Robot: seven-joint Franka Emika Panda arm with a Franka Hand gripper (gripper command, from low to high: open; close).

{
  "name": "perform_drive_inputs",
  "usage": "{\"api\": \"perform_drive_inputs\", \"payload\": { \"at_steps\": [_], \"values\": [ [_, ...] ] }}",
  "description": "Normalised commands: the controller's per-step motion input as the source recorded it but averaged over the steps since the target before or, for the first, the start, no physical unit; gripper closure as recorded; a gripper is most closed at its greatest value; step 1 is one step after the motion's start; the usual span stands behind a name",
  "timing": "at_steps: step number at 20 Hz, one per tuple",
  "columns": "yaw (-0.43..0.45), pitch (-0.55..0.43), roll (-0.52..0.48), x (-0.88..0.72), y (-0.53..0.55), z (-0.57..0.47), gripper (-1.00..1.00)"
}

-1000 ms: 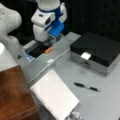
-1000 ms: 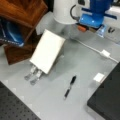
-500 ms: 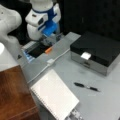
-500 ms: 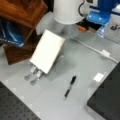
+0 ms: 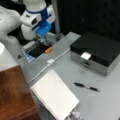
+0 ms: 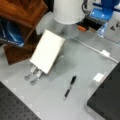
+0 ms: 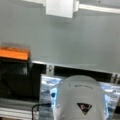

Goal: Turn on the lamps. Open the box. Pick up the pen. Put it in the box.

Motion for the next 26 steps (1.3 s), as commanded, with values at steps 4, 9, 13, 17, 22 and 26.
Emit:
{"api": "perform_drive_inputs", "payload": {
  "at_steps": [4,9,13,17,22,26],
  "values": [
    [-0.057,-0.117,-0.041,-0.13,0.07,-0.2,-1.0],
    [-0.061,-0.108,-0.055,-0.12,0.08,-0.13,1.0],
    [-0.047,-0.131,-0.046,-0.11,0.08,-0.09,1.0],
    [-0.03,-0.164,-0.043,-0.12,0.06,-0.12,1.0],
    [-0.031,-0.172,-0.043,-0.15,0.07,-0.15,1.0],
    [-0.037,-0.184,-0.054,-0.18,0.09,-0.2,1.0]
  ]
}}
